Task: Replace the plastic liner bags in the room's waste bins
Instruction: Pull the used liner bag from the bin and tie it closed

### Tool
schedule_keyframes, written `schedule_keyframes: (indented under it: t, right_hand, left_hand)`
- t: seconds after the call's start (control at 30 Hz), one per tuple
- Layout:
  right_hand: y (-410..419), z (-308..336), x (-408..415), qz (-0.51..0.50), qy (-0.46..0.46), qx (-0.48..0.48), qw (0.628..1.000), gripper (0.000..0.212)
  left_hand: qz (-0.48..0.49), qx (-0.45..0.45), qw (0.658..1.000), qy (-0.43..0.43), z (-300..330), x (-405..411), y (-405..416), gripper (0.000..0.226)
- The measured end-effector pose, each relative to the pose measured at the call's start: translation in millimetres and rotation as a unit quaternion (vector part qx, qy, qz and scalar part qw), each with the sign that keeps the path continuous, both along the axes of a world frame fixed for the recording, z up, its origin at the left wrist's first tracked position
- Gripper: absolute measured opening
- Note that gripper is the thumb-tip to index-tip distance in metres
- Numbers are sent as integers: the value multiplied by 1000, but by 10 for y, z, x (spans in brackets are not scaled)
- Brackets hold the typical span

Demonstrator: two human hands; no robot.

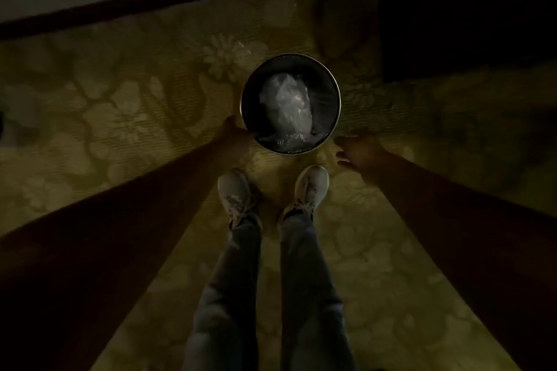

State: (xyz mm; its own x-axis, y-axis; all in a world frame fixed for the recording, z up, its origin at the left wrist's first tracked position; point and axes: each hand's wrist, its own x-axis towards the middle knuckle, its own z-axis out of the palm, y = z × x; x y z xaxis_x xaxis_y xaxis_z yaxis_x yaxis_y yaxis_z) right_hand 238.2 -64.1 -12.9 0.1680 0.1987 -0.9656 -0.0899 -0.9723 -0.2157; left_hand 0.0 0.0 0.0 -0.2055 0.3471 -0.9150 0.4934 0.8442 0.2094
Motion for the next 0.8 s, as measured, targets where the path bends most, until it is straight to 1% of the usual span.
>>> schedule_keyframes:
  t: [0.03, 0.1, 0.17, 0.2, 0.23, 0.27, 0.3, 0.37, 0.43, 0.5, 0.57, 0.67, 0.8]
  right_hand:
    - [32, -87, 2, 0, -15, 5, 1000, 51]
    - [87, -266, 31, 17, -26, 19, 999, 59]
    - [160, -437, 28, 36, -29, 37, 998, 53]
    - [205, -508, 12, 50, -38, 37, 997, 47]
    - [241, -603, 1, 65, -48, 47, 996, 41]
    - [272, -685, -5, 106, -67, 57, 990, 37]
    - [279, -787, -11, 160, -97, 64, 980, 39]
    - [285, -853, -35, 271, -148, 71, 949, 45]
    - [322, -731, -76, 328, -188, 70, 923, 41]
    - [337, -667, -97, 355, -215, 62, 908, 40]
    - [339, -646, -99, 356, -227, 59, 904, 40]
    - [333, -523, -114, 350, -225, 52, 908, 40]
    - [356, -184, -150, 347, -224, 58, 909, 32]
  left_hand:
    - [-18, 2, 1000, 6, -75, 22, 32, 75]
    - [-43, 13, 999, 4, -254, 34, 86, 53]
    - [-30, 19, 999, -1, -417, 28, 144, 30]
    - [-21, 16, 1000, 0, -476, 4, 160, 25]
    - [-12, 15, 1000, -1, -551, -36, 169, 25]
    - [-15, 13, 1000, 3, -606, -72, 179, 28]
    - [-24, 17, 1000, 8, -669, -109, 179, 30]
    - [-65, 32, 997, 25, -720, -139, 180, 31]
    - [-126, 47, 990, 45, -712, -134, 189, 32]
    - [-144, 56, 986, 55, -710, -142, 179, 32]
    - [-136, 60, 987, 58, -706, -163, 166, 29]
    - [-130, 78, 987, 46, -619, -204, 142, 28]
    - [-120, 86, 989, 33, -376, -222, 141, 26]
